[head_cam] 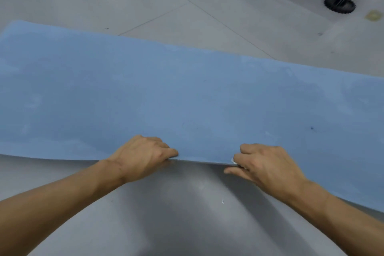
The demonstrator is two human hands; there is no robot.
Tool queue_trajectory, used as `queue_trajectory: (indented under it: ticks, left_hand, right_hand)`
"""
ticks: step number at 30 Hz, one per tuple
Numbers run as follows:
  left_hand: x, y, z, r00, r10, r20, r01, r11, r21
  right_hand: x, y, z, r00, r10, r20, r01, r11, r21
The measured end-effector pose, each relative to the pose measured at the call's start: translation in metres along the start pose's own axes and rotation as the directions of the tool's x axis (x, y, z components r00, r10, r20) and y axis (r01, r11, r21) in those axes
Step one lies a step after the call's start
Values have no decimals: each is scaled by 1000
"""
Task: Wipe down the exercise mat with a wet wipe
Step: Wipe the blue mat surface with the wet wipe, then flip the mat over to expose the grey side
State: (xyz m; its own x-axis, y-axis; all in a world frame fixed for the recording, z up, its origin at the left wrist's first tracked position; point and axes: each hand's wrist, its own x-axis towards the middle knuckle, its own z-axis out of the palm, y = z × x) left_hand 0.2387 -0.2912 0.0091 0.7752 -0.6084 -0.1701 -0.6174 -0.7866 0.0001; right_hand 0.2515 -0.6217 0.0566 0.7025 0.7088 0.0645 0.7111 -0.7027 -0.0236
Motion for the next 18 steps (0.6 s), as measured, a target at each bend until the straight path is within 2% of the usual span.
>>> queue_trajectory:
  ticks: [5, 9, 14, 18]
  left_hand:
    - [14, -14, -57, 965, -102, -243, 104, 995, -6]
    - [29, -26, -106, 929, -119, -352, 140, 990, 34]
    - [44, -23, -152, 913, -60, -403, 121, 984, 128]
    - [60, -17, -178, 898, -46, -438, 121, 982, 147]
  right_hand:
    - [20, 5, -42, 995, 102, -22, -103, 993, -56]
    - [40, -1, -70, 981, 173, -90, -183, 976, -120]
    - [66, 5, -93, 949, 192, -250, -232, 963, -139]
    - [86, 7, -106, 906, 122, -405, -210, 961, -180]
